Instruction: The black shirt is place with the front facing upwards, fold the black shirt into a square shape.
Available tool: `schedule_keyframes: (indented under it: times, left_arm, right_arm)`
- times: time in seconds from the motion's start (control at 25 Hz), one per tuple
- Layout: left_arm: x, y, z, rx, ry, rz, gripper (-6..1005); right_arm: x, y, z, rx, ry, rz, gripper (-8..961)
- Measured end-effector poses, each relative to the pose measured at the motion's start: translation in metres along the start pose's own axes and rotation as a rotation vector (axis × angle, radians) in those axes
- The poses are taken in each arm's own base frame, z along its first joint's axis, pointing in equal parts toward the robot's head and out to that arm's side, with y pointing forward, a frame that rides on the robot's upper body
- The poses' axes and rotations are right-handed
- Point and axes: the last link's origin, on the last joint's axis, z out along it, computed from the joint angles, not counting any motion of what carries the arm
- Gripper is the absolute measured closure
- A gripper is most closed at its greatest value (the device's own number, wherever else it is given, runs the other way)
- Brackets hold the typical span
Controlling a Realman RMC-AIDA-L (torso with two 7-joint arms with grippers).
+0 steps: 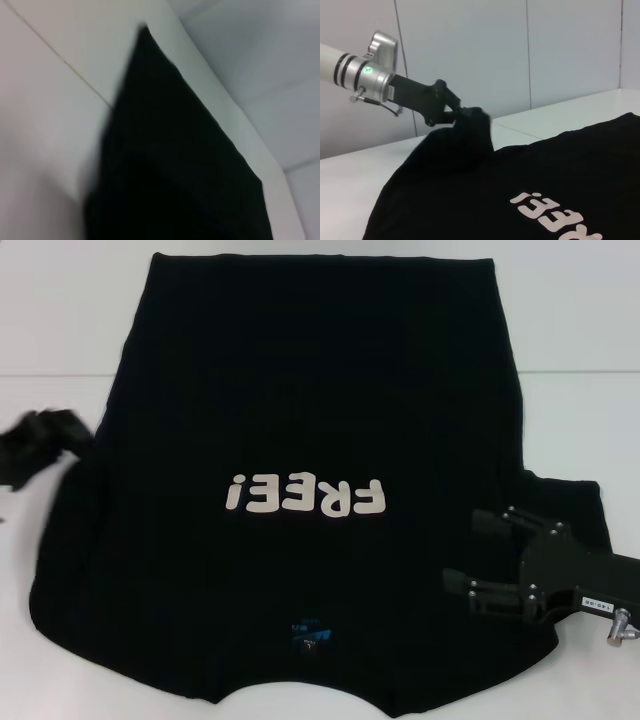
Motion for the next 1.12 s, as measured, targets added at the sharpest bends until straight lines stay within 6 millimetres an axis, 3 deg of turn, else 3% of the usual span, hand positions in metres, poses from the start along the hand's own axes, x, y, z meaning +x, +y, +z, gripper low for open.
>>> schedule_keyframes:
  times: [0.2,0.36,0.8,0.92,1.12]
  left_arm:
    - [-0.029,0.007,0.023,-0.032,-0.062,-0.034,970]
    - [-0.045,0.006,0.03,-0.071,-0.084,-0.062,970]
    - [-0.057,0.003,0.023,-0.149,-0.057,-0.002,727]
    - [-0.06,0.013,0.017,-0.226,-0.089,0.117,623]
    - [-0.077,0.032,-0.002,-0.42,-0.114,0.641,433]
  right_arm:
    - [0.001,0.001,0.001,-0.002,-0.001,0.005,11]
    - [0.002,0.002,0.001,-0.004,-0.001,0.007,11]
    - [0.0,0.002,0.002,-0.009,-0.005,0.005,12]
    - [0.0,0.002,0.002,-0.008,-0.006,0.01,12]
    - [-0.001,-0.005,-0.006,0.045,-0.042,0.111,12]
